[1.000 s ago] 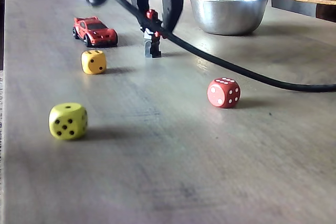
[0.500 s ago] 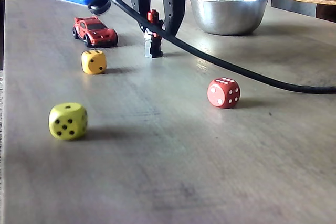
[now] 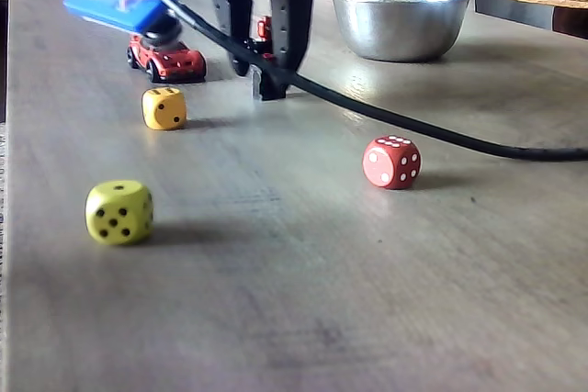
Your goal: Pick up the lego figure and place in bowl
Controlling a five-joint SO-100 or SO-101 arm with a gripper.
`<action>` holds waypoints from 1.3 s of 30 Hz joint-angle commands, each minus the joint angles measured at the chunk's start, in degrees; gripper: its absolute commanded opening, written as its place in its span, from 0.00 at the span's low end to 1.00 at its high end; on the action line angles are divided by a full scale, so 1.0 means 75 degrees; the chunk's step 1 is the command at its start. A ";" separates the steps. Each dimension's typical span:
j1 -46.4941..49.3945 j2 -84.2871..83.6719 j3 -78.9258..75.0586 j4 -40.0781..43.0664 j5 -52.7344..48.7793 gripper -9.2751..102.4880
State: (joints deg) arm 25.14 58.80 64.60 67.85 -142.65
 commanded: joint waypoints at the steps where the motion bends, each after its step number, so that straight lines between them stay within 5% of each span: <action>1: 0.0059 0.0047 -0.0410 -0.0141 0.0000 0.22; 39: 0.0105 0.0445 -0.0258 0.0023 0.0105 0.22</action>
State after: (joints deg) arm 25.22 58.45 64.60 67.41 -142.29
